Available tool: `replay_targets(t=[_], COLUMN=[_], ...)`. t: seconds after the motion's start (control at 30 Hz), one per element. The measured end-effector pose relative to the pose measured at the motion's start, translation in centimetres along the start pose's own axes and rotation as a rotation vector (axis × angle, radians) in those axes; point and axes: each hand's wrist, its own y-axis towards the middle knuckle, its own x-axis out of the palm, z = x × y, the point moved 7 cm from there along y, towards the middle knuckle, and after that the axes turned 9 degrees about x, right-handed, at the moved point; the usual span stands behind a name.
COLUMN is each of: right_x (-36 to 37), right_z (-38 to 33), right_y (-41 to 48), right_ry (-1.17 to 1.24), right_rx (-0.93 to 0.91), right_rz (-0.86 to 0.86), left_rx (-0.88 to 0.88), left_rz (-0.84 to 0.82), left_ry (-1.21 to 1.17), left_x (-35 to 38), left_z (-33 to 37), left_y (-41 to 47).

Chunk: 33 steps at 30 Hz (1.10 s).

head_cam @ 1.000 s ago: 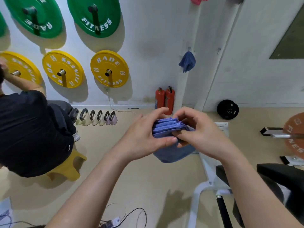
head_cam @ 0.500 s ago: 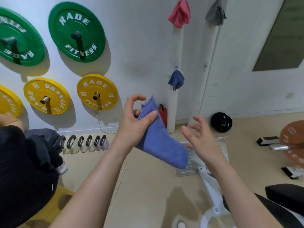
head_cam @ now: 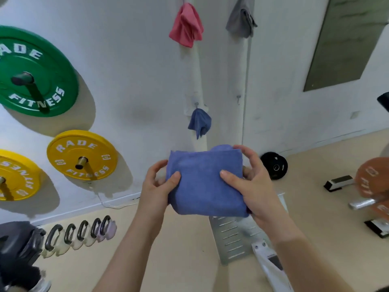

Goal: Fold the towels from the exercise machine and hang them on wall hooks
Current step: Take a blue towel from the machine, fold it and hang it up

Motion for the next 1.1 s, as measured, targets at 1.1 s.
replay_targets(t=[1.1], right_x=[-6.3], right_z=[-14.2], right_y=[33.1], right_ry=[-0.864], right_rx=[-0.366], right_rz=[0.092], left_rx=[0.442], left_rz=[-0.685], left_ry=[0.182], left_x=[23.7], left_z=[3.2], left_y=[37.1])
